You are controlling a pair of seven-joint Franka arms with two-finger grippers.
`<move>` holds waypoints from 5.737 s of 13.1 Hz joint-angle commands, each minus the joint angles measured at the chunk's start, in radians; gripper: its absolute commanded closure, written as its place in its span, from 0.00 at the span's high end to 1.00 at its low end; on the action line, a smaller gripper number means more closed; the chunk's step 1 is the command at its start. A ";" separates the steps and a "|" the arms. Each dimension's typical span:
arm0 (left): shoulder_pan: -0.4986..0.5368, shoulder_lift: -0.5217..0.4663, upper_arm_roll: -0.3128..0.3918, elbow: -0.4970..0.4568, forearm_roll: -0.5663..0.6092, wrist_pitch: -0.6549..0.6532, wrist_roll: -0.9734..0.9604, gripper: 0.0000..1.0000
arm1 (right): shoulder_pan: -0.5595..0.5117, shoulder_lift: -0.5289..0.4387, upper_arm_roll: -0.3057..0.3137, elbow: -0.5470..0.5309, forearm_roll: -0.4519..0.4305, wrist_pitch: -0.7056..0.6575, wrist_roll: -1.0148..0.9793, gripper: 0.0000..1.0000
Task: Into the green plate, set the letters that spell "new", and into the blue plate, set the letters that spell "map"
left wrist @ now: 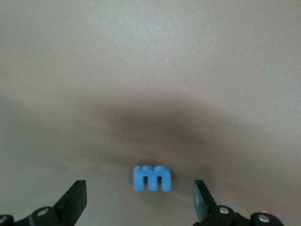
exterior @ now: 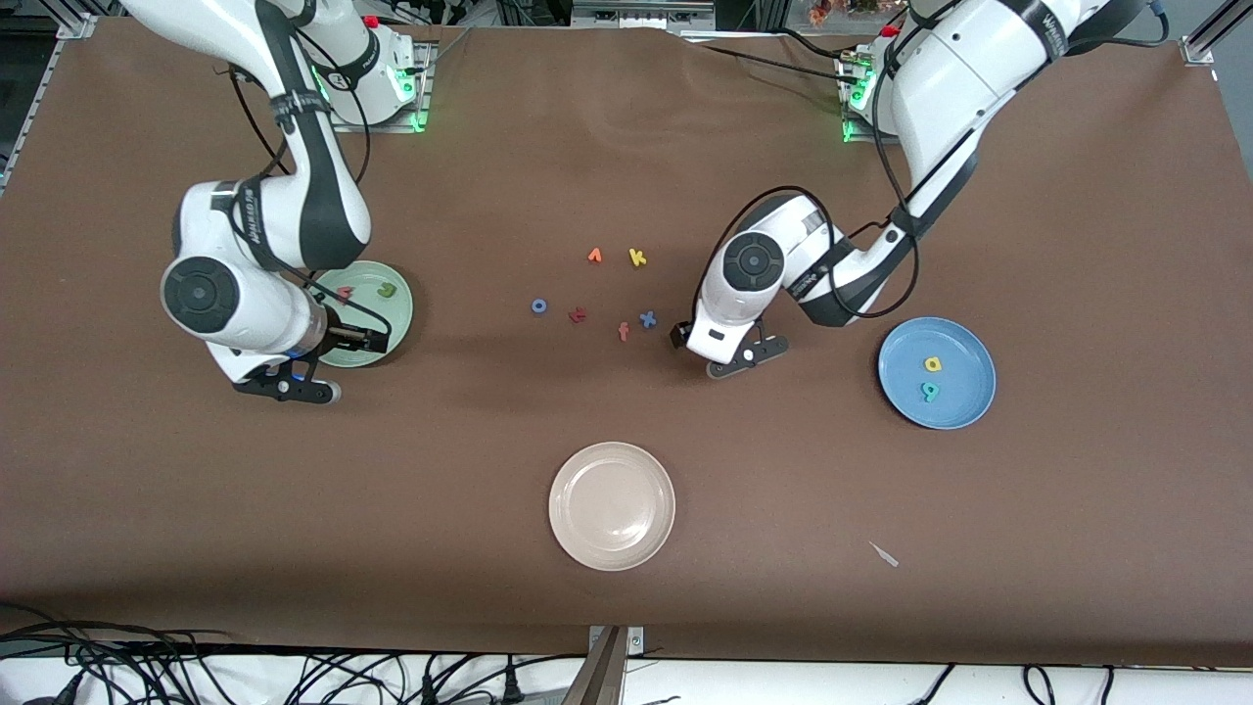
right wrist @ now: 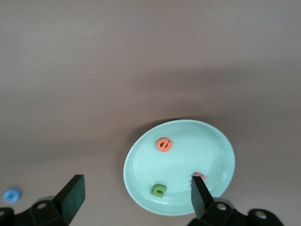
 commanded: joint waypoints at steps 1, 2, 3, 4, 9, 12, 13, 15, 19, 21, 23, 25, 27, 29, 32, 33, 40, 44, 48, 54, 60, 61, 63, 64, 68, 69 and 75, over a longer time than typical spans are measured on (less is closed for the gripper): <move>-0.033 0.018 0.023 0.009 0.054 0.030 -0.087 1.00 | -0.011 -0.026 -0.024 0.138 0.020 -0.186 -0.148 1.00; -0.048 0.026 0.035 0.009 0.061 0.049 -0.098 1.00 | -0.019 -0.048 -0.041 0.172 0.023 -0.246 -0.191 1.00; -0.065 0.028 0.053 0.009 0.066 0.061 -0.104 1.00 | -0.020 -0.090 -0.032 0.166 0.031 -0.254 -0.189 1.00; -0.084 0.031 0.064 0.009 0.068 0.064 -0.105 1.00 | -0.040 -0.146 -0.009 0.134 0.029 -0.261 -0.188 1.00; -0.090 0.040 0.075 0.009 0.092 0.064 -0.102 0.66 | -0.461 -0.322 0.322 0.131 -0.058 -0.274 -0.203 1.00; -0.090 0.046 0.076 0.009 0.104 0.064 -0.102 0.37 | -0.571 -0.370 0.349 0.111 -0.060 -0.315 -0.219 1.00; -0.090 0.047 0.076 0.009 0.103 0.064 -0.102 0.33 | -0.577 -0.372 0.352 0.110 -0.060 -0.335 -0.246 1.00; -0.090 0.047 0.076 0.008 0.103 0.064 -0.102 0.22 | -0.582 -0.367 0.352 0.113 -0.059 -0.320 -0.300 1.00; -0.055 0.026 0.075 0.028 0.103 -0.012 0.004 0.14 | -0.583 -0.384 0.369 0.113 -0.087 -0.329 -0.303 1.00; 0.003 0.008 0.070 0.046 0.088 -0.127 0.174 0.13 | -0.599 -0.388 0.393 0.110 -0.092 -0.334 -0.307 1.00; 0.088 -0.009 0.046 0.058 0.081 -0.221 0.372 0.13 | -0.606 -0.388 0.406 0.113 -0.113 -0.328 -0.294 1.00; 0.200 -0.023 0.009 0.078 0.063 -0.313 0.587 0.13 | -0.612 -0.390 0.407 0.102 -0.118 -0.306 -0.289 1.00; 0.270 -0.029 0.000 0.129 0.060 -0.435 0.782 0.13 | -0.609 -0.381 0.406 0.099 -0.118 -0.260 -0.291 1.00; 0.310 -0.026 0.010 0.166 0.069 -0.515 0.972 0.13 | -0.608 -0.379 0.404 0.100 -0.121 -0.255 -0.289 1.00; 0.389 -0.017 0.043 0.164 0.083 -0.536 1.233 0.13 | -0.609 -0.376 0.404 0.099 -0.119 -0.208 -0.286 1.00; 0.396 -0.017 0.076 0.164 0.088 -0.536 1.323 0.15 | -0.609 -0.373 0.404 0.099 -0.118 -0.212 -0.283 1.00; 0.424 -0.031 0.129 0.212 0.074 -0.555 1.464 1.00 | -0.606 -0.382 0.407 0.094 -0.116 -0.245 -0.166 1.00; 0.427 -0.043 0.130 0.293 -0.003 -0.637 1.449 1.00 | -0.608 -0.462 0.432 -0.014 -0.122 -0.185 -0.186 1.00; 0.442 -0.084 0.133 0.295 -0.003 -0.660 1.458 1.00 | -0.608 -0.471 0.433 -0.013 -0.116 -0.208 -0.346 1.00; 0.322 -0.349 0.341 0.136 -0.076 -0.581 1.450 1.00 | -0.609 -0.433 0.432 0.039 -0.104 -0.228 -0.306 1.00; 0.274 -0.583 0.461 0.028 -0.257 -0.473 1.450 1.00 | -0.611 -0.390 0.430 0.090 -0.101 -0.246 -0.231 1.00; 0.265 -0.613 0.461 0.023 -0.300 -0.473 1.450 1.00 | -0.609 -0.390 0.430 0.090 -0.101 -0.246 -0.231 1.00; 0.248 -0.673 0.461 0.029 -0.330 -0.477 1.447 1.00 | -0.609 -0.390 0.430 0.093 -0.101 -0.257 -0.229 1.00; 0.232 -0.689 0.463 0.029 -0.330 -0.500 1.447 1.00 | -0.609 -0.390 0.430 0.096 -0.099 -0.257 -0.231 1.00; 0.217 -0.767 0.487 0.042 -0.385 -0.577 1.442 1.00 | -0.600 -0.382 0.430 0.096 -0.099 -0.263 -0.229 1.00; 0.215 -0.776 0.488 0.061 -0.374 -0.597 1.444 1.00 | -0.593 -0.373 0.426 0.106 -0.098 -0.271 -0.231 1.00; 0.208 -0.776 0.483 0.112 -0.383 -0.752 1.455 1.00 | -0.574 -0.309 0.418 0.199 -0.109 -0.331 -0.234 1.00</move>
